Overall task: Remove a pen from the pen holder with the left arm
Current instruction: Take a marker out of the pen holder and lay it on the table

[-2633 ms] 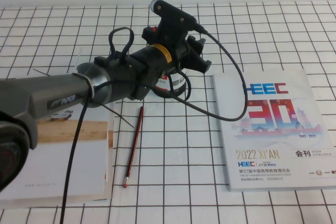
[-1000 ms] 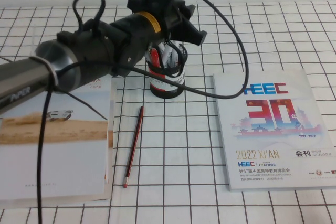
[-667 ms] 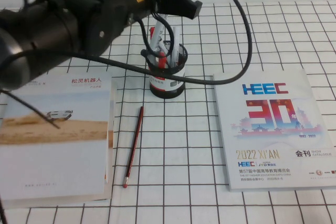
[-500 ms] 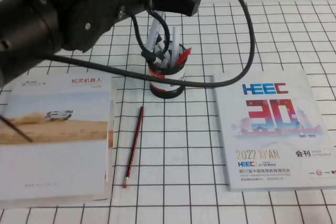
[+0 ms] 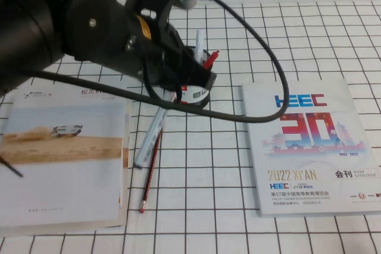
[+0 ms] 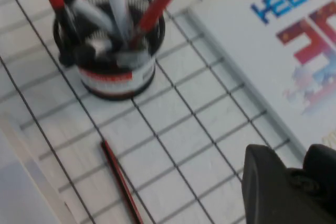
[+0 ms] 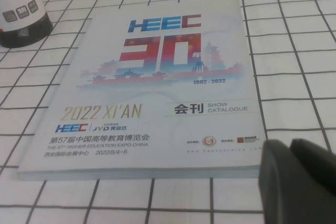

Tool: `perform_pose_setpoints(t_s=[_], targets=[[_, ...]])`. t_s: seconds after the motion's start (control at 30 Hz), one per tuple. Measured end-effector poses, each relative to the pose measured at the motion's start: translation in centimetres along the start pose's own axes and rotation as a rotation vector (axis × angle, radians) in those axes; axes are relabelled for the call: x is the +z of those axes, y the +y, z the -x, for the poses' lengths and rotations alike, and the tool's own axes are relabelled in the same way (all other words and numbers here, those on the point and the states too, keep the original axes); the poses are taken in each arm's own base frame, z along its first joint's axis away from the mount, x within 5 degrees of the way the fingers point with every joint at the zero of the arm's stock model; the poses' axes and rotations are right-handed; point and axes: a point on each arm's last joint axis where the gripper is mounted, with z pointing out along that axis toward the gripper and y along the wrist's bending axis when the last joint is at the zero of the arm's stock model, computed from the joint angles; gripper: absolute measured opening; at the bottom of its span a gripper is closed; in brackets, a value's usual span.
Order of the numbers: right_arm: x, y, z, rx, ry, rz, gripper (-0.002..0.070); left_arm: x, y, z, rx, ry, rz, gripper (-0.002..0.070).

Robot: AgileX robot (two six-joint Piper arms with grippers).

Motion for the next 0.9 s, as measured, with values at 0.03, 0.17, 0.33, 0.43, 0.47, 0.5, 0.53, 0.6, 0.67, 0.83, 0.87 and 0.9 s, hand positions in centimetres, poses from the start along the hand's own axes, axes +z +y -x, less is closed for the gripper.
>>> perform_pose_setpoints(t_s=[0.03,0.17,0.33,0.43,0.47,0.5,0.53,0.6,0.67,0.83,0.87,0.9], targets=[[0.0,0.0,0.0,0.000,0.000,0.000,-0.0015,0.5,0.0,-0.3,-0.013,0.039,-0.003,0.0109],[0.0,0.0,0.0,0.000,0.000,0.000,-0.0015,2.7,0.0,-1.5,-0.071,0.181,-0.001,0.0109],[0.0,0.0,0.0,0.000,0.000,0.000,-0.0015,6.0,0.0,-2.7,-0.112,0.305,0.007,0.0109],[0.0,0.0,0.0,0.000,0.000,0.000,-0.0015,7.7,0.1,-3.2,-0.125,0.341,0.011,0.0109],[0.0,0.0,0.0,0.000,0.000,0.000,-0.0015,8.3,0.3,-3.3,-0.132,0.345,0.012,0.0109],[0.0,0.0,0.0,0.000,0.000,0.000,-0.0015,8.8,0.4,-3.4,-0.140,0.345,0.015,0.0109],[0.0,0.0,0.0,0.000,0.000,0.000,-0.0015,9.1,0.5,-3.4,-0.143,0.344,0.017,0.0109],[0.0,0.0,0.0,0.000,0.000,0.000,-0.0015,9.9,0.9,-3.6,-0.159,0.346,0.024,0.0109],[0.0,0.0,0.0,0.000,0.000,0.000,-0.0015,10.5,1.2,-3.7,-0.172,0.346,0.029,0.0109],[0.0,0.0,0.0,0.000,0.000,0.000,-0.0015,11.8,1.9,-3.8,-0.208,0.325,0.035,0.0109],[0.0,0.0,0.0,0.000,0.000,0.000,-0.0015,12.1,2.0,-3.9,-0.214,0.328,0.037,0.0109],[0.0,0.0,0.0,0.000,0.000,0.000,-0.0015,12.3,2.2,-4.0,-0.220,0.327,0.038,0.0109]])
